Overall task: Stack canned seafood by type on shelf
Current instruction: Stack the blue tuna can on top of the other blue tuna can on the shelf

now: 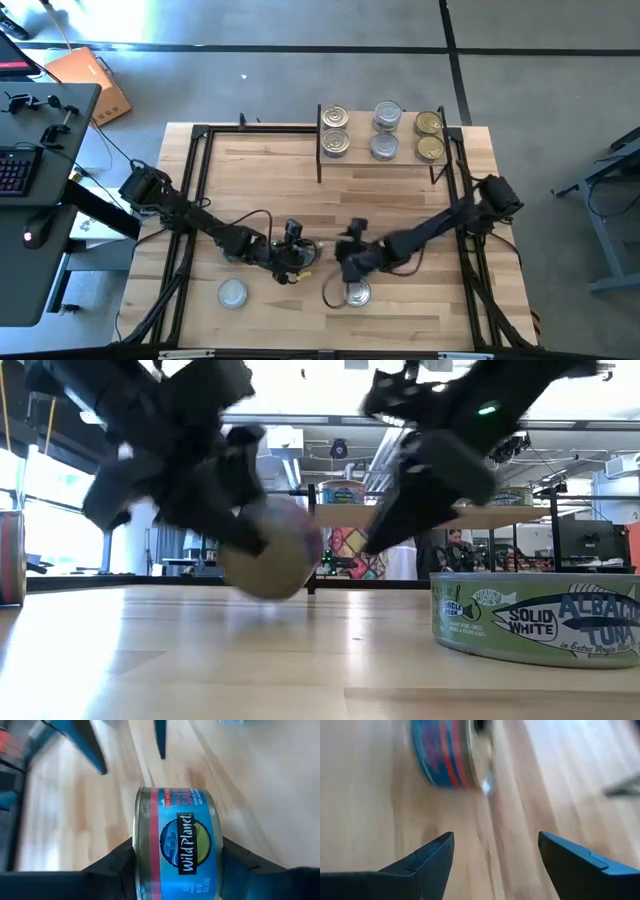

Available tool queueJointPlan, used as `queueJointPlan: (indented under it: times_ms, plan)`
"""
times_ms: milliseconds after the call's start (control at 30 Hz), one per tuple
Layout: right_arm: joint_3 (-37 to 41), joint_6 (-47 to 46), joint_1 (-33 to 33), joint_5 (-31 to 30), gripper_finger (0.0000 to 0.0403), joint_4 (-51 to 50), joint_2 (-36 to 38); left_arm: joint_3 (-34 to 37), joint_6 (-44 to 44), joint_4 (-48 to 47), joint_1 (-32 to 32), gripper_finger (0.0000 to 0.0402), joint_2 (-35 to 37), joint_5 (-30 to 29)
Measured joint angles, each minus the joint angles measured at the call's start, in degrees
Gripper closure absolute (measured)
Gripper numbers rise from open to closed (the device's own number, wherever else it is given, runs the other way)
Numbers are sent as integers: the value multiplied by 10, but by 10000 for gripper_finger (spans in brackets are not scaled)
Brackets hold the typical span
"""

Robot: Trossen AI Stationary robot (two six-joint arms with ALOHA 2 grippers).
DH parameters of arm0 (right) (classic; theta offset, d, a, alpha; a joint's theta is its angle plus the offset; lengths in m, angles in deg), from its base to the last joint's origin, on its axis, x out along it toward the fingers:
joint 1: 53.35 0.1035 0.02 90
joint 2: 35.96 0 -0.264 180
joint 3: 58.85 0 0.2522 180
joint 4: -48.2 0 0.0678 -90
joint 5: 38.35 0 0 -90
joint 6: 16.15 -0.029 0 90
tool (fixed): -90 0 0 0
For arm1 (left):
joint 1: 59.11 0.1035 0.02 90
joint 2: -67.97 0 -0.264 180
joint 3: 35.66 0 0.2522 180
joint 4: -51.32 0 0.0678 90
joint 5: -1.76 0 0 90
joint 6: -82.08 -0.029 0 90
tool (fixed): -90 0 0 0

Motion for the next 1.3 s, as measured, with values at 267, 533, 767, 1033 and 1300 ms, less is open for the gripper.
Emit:
queueJointPlan:
  times_ms: [267,533,767,1033,1300]
  plan:
    - [0,-244,103,-165,144,-204,14,-137,-126,-69,20,226,23,-136]
    - [0,-353,154,-247,148,-239,14,-318,-301,-131,204,226,23,-128]
    - [0,-353,158,-265,148,-237,14,-369,-366,-86,390,226,19,18]
    - [0,-353,158,-265,148,-236,14,-368,-386,-68,482,226,-24,108]
    - [0,-353,158,-267,148,-229,14,-368,-401,-59,491,209,-66,105]
